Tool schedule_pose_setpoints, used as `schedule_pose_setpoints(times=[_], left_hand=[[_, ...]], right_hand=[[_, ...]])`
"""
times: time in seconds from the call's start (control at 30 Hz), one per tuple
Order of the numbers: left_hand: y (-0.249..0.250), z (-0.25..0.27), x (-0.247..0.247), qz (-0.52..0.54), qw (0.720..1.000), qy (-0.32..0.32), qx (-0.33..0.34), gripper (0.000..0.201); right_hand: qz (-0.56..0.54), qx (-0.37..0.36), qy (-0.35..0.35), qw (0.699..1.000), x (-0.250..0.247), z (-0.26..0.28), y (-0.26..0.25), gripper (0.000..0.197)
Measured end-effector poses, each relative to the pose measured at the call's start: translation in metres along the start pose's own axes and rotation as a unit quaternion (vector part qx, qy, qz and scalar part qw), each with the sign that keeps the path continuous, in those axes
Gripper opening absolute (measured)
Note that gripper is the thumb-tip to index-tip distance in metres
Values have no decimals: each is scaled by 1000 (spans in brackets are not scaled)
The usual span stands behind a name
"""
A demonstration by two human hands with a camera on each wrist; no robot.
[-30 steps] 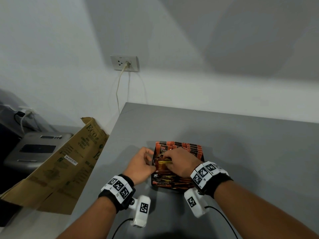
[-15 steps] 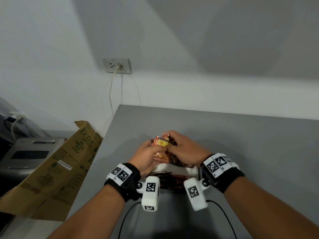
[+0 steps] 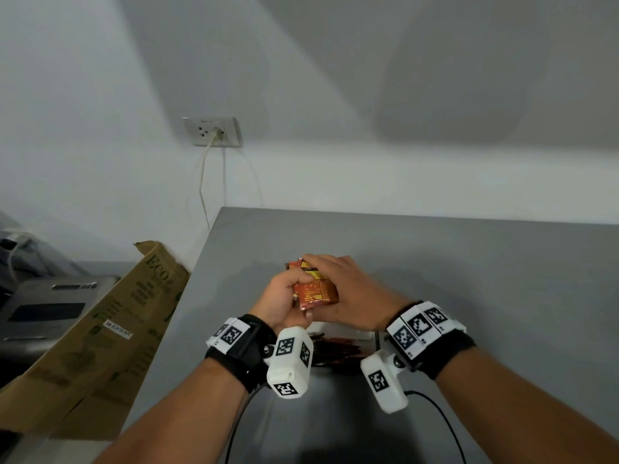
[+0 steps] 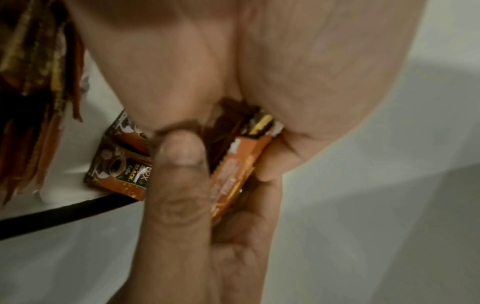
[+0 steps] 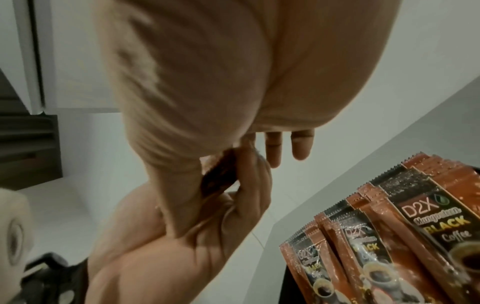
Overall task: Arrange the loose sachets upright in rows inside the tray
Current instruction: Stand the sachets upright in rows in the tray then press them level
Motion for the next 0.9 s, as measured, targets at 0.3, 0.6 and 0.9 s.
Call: schedule_pose_setpoints(times=[0.3,0.6,0.9], left_hand=[[9,1,-3,-24,995,-14,94,47],[4,-2,-6,21,997,27,63,15],[9,4,-3,-65,992,7,109,37]], right_hand=[[-231,123,102,960,-15,4,21,46],[-124,77,224,964,-31,16,13,27],[-330,243,213,887,-12,18,28,39]])
Point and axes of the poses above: each hand's wrist, its own z-axis away from the middle knuckle, its own x-axis out of the palm, y = z × x, the point moved 6 cm from there along -z, towards the middle knuckle, and after that the axes turned 11 degrees about y, right-handed, at the moved point
